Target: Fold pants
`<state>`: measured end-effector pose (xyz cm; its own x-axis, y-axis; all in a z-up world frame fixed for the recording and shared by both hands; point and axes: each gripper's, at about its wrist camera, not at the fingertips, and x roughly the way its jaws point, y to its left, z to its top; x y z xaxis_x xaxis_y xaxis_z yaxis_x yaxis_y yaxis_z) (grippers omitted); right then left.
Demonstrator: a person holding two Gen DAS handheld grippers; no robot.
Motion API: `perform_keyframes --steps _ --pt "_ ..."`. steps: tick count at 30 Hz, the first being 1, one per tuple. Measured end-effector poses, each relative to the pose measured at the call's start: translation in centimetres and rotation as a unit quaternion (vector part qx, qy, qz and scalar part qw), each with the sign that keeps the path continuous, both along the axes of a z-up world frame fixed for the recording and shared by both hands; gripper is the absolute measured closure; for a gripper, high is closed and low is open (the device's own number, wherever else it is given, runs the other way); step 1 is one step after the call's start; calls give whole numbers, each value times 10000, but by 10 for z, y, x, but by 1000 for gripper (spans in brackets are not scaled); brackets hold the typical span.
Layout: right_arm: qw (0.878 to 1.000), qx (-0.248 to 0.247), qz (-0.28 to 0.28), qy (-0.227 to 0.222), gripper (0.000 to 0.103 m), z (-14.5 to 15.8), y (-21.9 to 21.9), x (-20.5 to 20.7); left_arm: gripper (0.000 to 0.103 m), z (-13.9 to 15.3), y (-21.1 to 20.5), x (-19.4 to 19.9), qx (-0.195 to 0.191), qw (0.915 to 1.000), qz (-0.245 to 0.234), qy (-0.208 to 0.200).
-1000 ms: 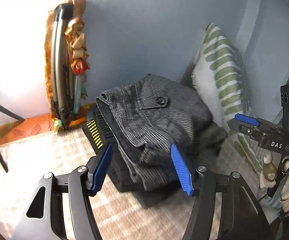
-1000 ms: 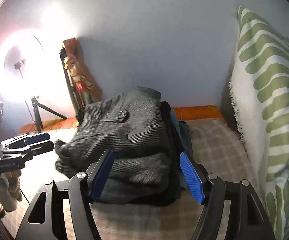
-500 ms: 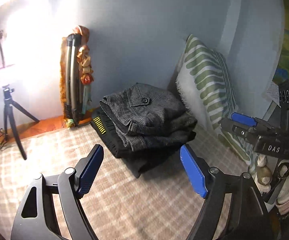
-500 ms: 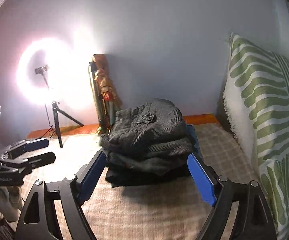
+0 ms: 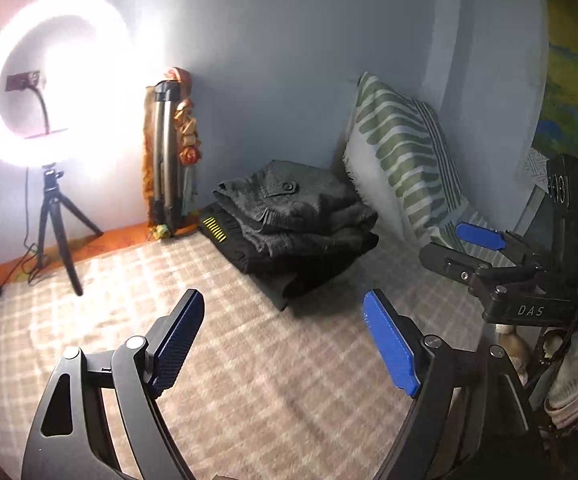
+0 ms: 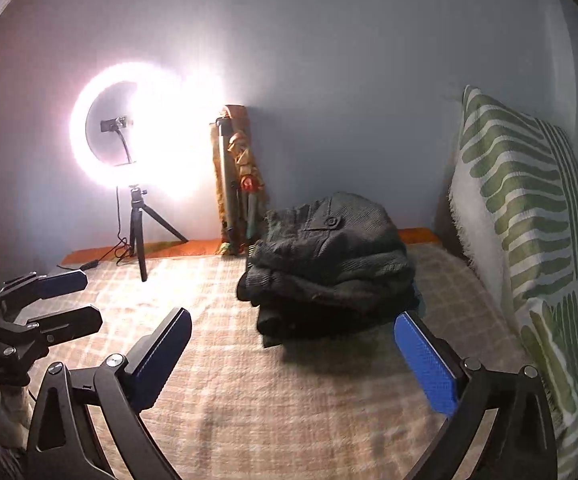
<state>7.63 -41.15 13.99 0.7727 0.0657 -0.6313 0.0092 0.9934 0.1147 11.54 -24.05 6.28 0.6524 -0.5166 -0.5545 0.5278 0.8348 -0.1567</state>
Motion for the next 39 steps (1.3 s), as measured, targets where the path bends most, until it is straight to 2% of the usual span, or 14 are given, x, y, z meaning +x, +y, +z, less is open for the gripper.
perform_keyframes --steps 15,25,34,39 --pt "9995 198 -230 69 0 -37 23 -6 20 -34 33 -8 72 9998 127 104" --pt "9994 118 -330 -18 0 -47 27 -5 20 -40 38 -3 134 9995 262 142" --pt "9995 -50 -302 -19 0 -53 32 -4 18 -41 34 -7 338 9990 303 -42" --pt "9993 25 -371 3 0 -55 29 -3 4 -35 38 -8 288 9984 456 -180"
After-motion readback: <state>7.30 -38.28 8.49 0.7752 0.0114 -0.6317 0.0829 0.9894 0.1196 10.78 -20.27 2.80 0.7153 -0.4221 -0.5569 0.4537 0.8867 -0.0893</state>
